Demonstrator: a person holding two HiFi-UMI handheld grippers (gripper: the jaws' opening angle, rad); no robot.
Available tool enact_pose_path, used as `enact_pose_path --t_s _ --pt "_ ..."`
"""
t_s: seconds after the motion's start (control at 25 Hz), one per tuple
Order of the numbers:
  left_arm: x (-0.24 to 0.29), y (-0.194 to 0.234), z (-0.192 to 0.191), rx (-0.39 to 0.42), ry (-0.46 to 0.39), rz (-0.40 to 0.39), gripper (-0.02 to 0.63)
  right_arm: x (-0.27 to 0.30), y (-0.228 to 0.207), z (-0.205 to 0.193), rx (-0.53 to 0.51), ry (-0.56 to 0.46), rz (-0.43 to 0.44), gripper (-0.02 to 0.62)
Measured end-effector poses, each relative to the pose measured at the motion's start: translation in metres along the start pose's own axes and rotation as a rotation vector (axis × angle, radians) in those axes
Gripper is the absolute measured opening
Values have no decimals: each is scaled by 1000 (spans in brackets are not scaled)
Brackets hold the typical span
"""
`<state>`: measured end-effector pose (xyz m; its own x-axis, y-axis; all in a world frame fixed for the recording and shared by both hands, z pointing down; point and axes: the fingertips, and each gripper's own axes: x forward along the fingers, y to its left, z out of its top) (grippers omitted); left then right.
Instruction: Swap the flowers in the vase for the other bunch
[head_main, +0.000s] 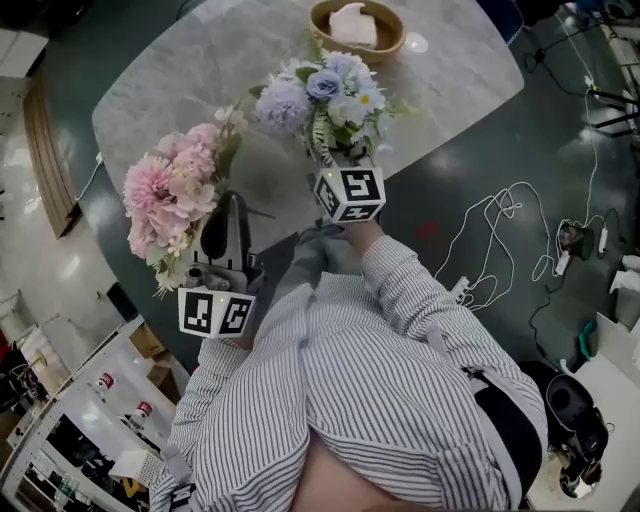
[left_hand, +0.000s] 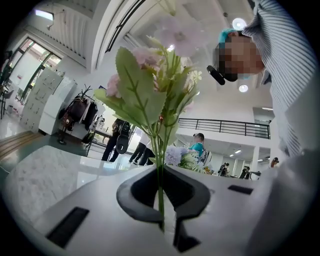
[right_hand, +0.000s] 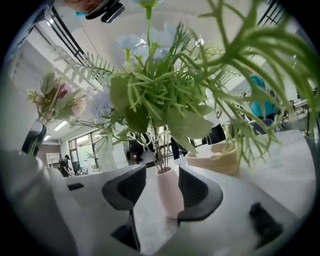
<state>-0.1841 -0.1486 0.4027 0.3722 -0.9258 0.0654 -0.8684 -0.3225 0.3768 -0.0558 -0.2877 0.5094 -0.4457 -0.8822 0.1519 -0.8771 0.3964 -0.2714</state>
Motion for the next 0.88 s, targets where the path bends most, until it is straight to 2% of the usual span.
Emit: enact_pose_path --t_s 0.16,0.28,0.64,0.88 --pt "0 -1 1 -1 5 0 15 4 1 3 17 -5 5 202" --pt "1 -3 1 -24 -3 2 15 5 5 5 -14 -6 19 206" --pt "1 -4 2 -17 -2 8 17 15 4 21 -100 -35 4 206" --pt "1 -2 1 -19 -5 19 17 23 3 22 -117 -34 8 206"
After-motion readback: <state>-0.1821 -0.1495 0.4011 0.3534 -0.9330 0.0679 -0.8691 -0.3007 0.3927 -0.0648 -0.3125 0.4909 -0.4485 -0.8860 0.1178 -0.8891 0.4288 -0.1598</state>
